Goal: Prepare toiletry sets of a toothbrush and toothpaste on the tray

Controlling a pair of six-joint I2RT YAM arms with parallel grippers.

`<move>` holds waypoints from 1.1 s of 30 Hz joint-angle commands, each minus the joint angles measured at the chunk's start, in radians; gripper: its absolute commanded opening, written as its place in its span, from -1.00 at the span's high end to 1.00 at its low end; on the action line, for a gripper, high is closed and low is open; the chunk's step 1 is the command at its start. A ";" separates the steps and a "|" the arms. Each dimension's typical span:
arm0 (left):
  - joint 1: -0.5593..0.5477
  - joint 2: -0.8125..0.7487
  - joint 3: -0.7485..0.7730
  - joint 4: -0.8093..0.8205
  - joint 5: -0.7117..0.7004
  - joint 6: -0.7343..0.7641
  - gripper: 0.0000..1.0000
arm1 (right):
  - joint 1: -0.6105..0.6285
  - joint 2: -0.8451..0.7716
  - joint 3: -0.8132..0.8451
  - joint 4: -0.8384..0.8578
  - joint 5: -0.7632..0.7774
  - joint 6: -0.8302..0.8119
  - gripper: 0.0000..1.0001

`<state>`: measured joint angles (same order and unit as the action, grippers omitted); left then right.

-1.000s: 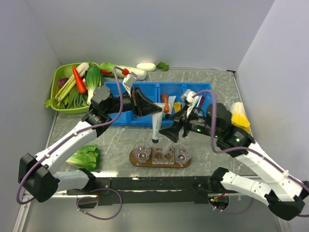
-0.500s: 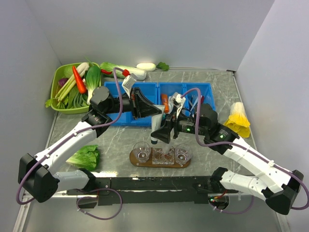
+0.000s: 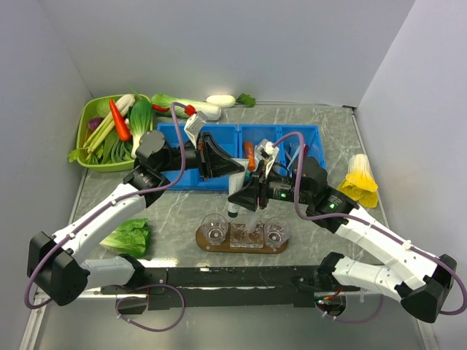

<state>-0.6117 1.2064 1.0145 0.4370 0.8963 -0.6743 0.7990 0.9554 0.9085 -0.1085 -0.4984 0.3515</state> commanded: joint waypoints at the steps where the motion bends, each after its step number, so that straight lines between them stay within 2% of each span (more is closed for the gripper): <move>1: 0.004 -0.036 0.002 0.058 0.023 0.001 0.98 | 0.006 0.002 -0.003 0.061 -0.006 0.007 0.16; 8: 0.004 -0.034 0.004 0.052 0.029 0.004 0.98 | 0.006 0.005 -0.002 0.063 0.001 0.009 0.47; 13: 0.004 -0.036 0.004 0.048 0.032 0.012 0.98 | 0.005 0.006 0.001 0.055 0.009 0.006 0.53; 16: 0.004 -0.036 0.006 0.040 0.033 0.016 0.98 | 0.005 0.005 0.003 0.044 0.014 0.006 0.37; 17: 0.004 -0.038 0.006 0.043 0.033 0.015 0.98 | 0.006 0.005 0.001 0.043 0.014 0.003 0.21; 20: 0.004 -0.034 0.006 0.051 0.038 0.009 0.98 | 0.006 0.006 -0.005 0.040 0.011 0.003 0.02; 28: 0.004 -0.036 0.006 0.062 0.046 -0.001 0.98 | 0.006 0.022 -0.013 0.047 0.014 -0.005 -0.20; 33: 0.004 -0.042 0.002 0.063 0.047 -0.001 0.98 | 0.005 0.042 -0.020 0.046 0.018 -0.009 -0.25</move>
<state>-0.6102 1.2022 1.0138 0.4374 0.9226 -0.6712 0.7990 0.9867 0.9047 -0.1043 -0.4873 0.3504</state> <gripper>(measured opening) 0.041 0.620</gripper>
